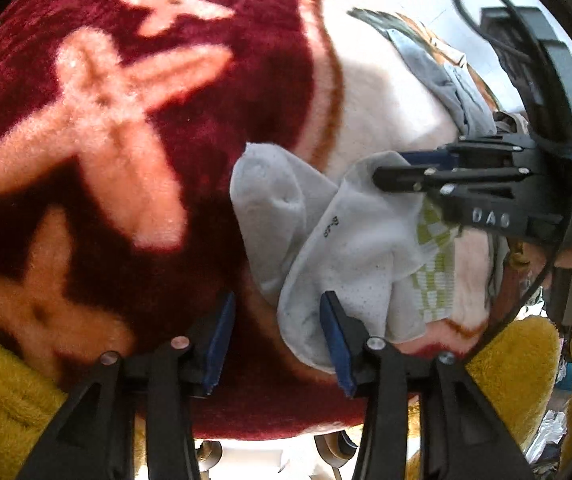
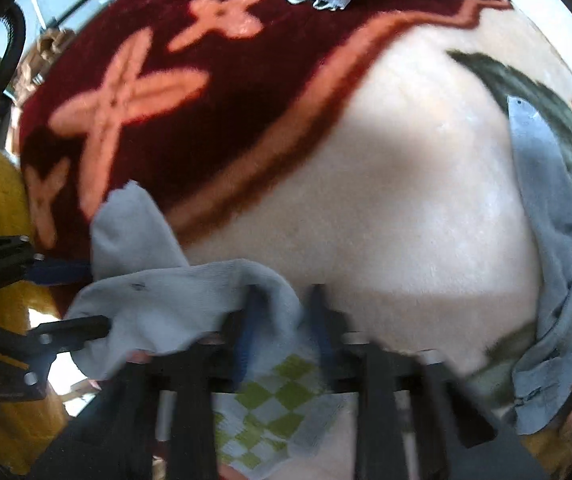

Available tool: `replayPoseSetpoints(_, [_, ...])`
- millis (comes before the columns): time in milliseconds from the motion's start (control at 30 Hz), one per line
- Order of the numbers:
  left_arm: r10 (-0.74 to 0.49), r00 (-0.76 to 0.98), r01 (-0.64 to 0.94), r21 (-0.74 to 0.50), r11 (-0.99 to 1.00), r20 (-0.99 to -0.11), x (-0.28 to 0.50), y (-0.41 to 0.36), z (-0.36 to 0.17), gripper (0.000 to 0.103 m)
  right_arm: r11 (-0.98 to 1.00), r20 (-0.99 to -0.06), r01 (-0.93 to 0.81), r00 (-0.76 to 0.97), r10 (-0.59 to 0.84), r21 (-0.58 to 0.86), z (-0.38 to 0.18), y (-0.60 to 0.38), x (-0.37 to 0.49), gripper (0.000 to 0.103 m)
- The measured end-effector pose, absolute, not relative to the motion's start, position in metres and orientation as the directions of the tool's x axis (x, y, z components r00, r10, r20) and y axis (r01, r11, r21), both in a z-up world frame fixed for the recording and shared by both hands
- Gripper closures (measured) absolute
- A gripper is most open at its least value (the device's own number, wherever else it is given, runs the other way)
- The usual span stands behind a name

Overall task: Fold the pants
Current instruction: 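Lift the sock bundle with the right gripper while the left gripper opens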

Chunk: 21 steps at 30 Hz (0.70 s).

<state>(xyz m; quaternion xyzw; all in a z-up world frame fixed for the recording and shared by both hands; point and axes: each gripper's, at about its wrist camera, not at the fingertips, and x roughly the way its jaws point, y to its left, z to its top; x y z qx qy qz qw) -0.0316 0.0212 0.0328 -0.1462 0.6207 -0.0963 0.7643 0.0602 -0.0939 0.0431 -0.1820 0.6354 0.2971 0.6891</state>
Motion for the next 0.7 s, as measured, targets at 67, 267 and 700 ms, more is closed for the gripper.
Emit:
replayPoseSetpoints(67, [-0.367,0.199,-0.021,-0.378,0.926,-0.909,-0.032,0.022,0.035,0.094,0.768,-0.973,-0.616,0.009,0.229,0.175,0.052,-0.103,0.059,0.098])
replayPoseSetpoints(267, [-0.358,0.257,0.008,-0.369,0.929,-0.897,-0.027,0.019,0.059,0.094,0.797,-0.938,-0.576,0.143,0.316,0.181,0.098,-0.133,0.053,0.099])
replayPoseSetpoints(700, [-0.329,0.326,-0.002,-0.348,0.937,-0.886,0.024,0.029,0.086,0.075,0.812,-0.801,-0.583,0.480,0.358,0.014,0.159,-0.130,0.052,0.099])
